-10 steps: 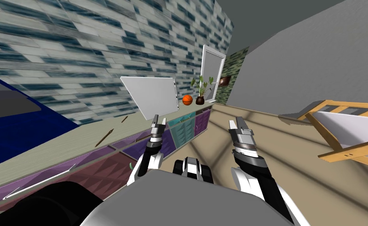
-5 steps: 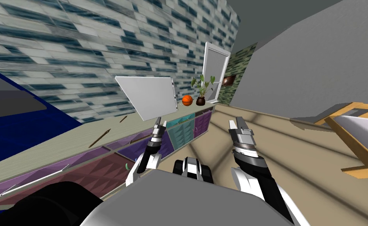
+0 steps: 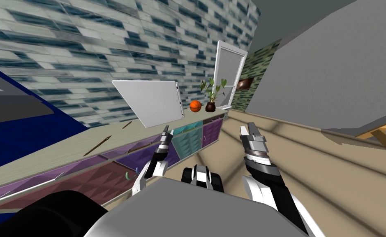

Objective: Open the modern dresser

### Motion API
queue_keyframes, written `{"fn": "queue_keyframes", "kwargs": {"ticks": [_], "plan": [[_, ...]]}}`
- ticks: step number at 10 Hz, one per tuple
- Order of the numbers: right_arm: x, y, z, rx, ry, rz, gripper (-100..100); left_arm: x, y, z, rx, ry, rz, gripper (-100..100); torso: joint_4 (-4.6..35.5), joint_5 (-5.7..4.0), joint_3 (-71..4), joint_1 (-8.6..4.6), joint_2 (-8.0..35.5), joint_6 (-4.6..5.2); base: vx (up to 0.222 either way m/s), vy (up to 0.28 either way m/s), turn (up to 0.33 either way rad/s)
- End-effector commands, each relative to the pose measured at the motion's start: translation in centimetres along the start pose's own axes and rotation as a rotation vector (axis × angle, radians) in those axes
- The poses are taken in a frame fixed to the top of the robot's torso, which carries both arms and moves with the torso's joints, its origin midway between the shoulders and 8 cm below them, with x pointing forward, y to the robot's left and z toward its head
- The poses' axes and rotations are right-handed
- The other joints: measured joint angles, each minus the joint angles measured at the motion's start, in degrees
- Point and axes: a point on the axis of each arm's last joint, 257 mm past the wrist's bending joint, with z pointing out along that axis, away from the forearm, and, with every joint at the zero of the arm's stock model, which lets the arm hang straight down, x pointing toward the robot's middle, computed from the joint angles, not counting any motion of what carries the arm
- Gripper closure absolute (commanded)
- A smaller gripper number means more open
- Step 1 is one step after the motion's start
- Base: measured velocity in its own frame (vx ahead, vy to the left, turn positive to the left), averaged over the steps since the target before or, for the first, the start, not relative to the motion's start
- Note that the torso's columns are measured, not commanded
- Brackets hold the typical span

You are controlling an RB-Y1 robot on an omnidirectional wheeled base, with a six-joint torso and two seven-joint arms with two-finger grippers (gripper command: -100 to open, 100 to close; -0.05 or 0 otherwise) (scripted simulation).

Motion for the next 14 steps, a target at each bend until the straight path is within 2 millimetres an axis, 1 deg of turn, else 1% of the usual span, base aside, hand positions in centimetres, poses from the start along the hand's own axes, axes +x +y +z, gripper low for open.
{"fn": "queue_keyframes", "kwargs": {"ticks": [1,3,4,6,7,9,12,14], "plan": [[0.0,0.0,0.0,0.000,0.000,0.000,0,-2.3,3.0,-0.8,-0.077,-0.044,-0.012,-100,0.0,0.02,0.1,0.10,0.2,0.00,0.103,-0.140,0.118],[0.0,0.0,0.0,0.000,0.000,0.000,0,-3.9,5.2,-1.5,-0.135,-0.078,-0.021,-100,0.1,0.04,0.2,0.14,0.3,0.00,0.113,-0.153,0.119],[0.0,0.0,0.0,0.000,0.000,0.000,0,-4.4,5.9,-1.7,-0.151,-0.088,-0.024,-100,0.1,0.02,0.1,0.07,0.2,-0.01,0.109,-0.157,0.098],[0.0,0.0,0.0,0.000,0.000,0.000,0,-6.5,8.4,-2.9,-0.217,-0.139,-0.042,-100,0.0,0.01,0.1,0.05,0.1,0.00,0.127,-0.166,0.124],[0.0,0.0,0.0,0.000,0.000,0.000,0,-7.0,9.1,-3.2,-0.233,-0.154,-0.050,-100,0.0,0.02,0.1,0.09,0.1,-0.02,0.112,-0.182,0.117],[0.0,0.0,0.0,0.000,0.000,0.000,0,-8.8,11.6,-4.8,-0.294,-0.229,-0.094,-100,0.1,0.00,0.2,0.00,0.3,0.00,0.102,-0.211,0.152],[0.0,0.0,0.0,0.000,0.000,0.000,0,-9.5,13.4,-6.2,-0.328,-0.298,-0.147,-100,0.1,0.09,0.1,0.31,0.2,0.01,0.089,-0.126,0.067],[0.0,0.0,0.0,0.000,0.000,0.000,0,-9.4,14.4,-7.1,-0.342,-0.346,-0.192,-100,0.1,0.06,0.2,0.23,0.4,-0.01,0.023,-0.065,0.045]]}}
